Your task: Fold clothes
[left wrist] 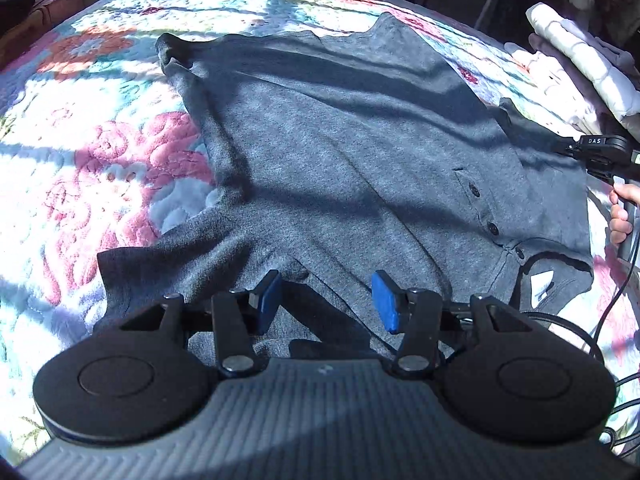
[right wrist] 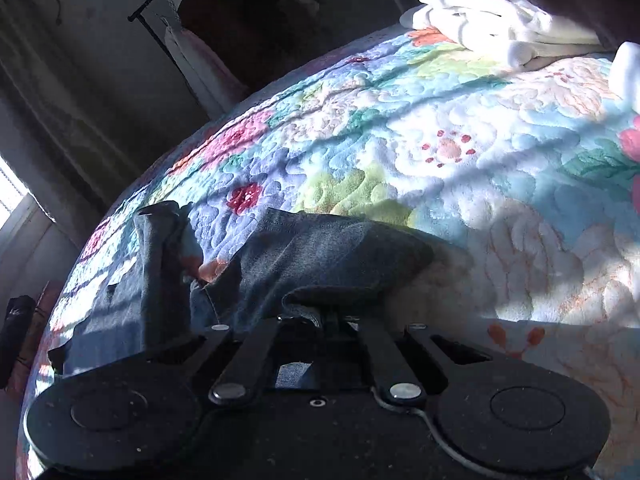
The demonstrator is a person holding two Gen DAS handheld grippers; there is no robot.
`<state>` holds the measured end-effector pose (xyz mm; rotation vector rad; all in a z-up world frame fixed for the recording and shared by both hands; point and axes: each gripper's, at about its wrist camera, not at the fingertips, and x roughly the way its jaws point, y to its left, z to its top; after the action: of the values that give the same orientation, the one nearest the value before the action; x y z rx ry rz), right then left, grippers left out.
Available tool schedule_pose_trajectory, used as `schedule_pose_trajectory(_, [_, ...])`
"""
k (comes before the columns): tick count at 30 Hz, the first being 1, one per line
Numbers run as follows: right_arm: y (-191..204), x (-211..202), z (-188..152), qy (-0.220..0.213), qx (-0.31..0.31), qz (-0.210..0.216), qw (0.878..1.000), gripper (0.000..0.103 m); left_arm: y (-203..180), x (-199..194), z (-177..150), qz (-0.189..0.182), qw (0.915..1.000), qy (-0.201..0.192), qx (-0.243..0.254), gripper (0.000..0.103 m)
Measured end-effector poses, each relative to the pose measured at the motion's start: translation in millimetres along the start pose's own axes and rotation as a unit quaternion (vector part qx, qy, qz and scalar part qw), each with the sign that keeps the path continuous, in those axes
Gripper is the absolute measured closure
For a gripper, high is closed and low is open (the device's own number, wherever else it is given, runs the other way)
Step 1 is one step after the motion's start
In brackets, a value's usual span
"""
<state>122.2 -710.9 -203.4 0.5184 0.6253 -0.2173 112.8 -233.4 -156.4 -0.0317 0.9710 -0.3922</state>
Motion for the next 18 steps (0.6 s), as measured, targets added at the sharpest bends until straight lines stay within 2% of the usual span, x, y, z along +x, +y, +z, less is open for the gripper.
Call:
schedule_pose_trajectory(2, [1.1,-16.5,1.5,-0.048,-0.053,-0.047,0.996,0.100,3.9,-2.0,1.6,0.017,0.9999,0.001,0.000,0.054])
schedule_pose_trajectory(4, [-5.0,-26.2,1.9,-0.072,-0.080,-0.087,0.990,0.101,9.5,-1.6,2.1,0.027,0.9996,0.006,-0.005,0.054])
schedule_pose_trajectory(6, [-20.9,-21.9,1.3,-0.054,-0.074,-0.090,0.992,0.099,14.5,-1.0,1.5,0.032,0.9994,0.011,-0.012,0.054])
schedule_pose_trajectory(7, [-26.8,-16.9,0.6,-0.039,-0.067,-0.090,0.993,0.089,16.2,-2.0,1.3,0.034,0.9992,0.013,-0.016,0.054])
schedule_pose_trajectory(8, [-31.0,-13.1,0.1,-0.023,-0.060,-0.100,0.993,0.074,18.0,-4.0,1.5,0.037,0.9991,0.013,-0.019,0.054])
schedule_pose_trajectory(10, [-31.8,-22.1,-2.8,-0.018,-0.030,-0.116,0.993,0.070,21.7,-8.2,1.9,0.042,0.9987,0.013,-0.027,0.054])
schedule_pose_trajectory(13, [-18.1,-56.5,-8.4,-0.041,-0.001,-0.078,0.996,0.062,31.2,-18.7,3.8,0.061,0.9970,0.010,-0.048,0.051])
schedule_pose_trajectory(14, [-8.1,-68.1,-11.5,-0.048,-0.002,-0.061,0.997,0.054,36.6,-22.8,4.8,0.072,0.9958,0.009,-0.056,0.050])
schedule_pose_trajectory(16, [17.0,-91.4,-18.4,-0.045,-0.017,-0.023,0.999,0.047,46.2,-30.1,5.5,0.091,0.9936,0.008,-0.066,0.046])
schedule_pose_trajectory(18, [40.0,-108.4,-25.9,-0.033,-0.040,0.014,0.999,0.047,56.4,-39.5,5.5,0.107,0.9918,0.004,-0.070,0.046])
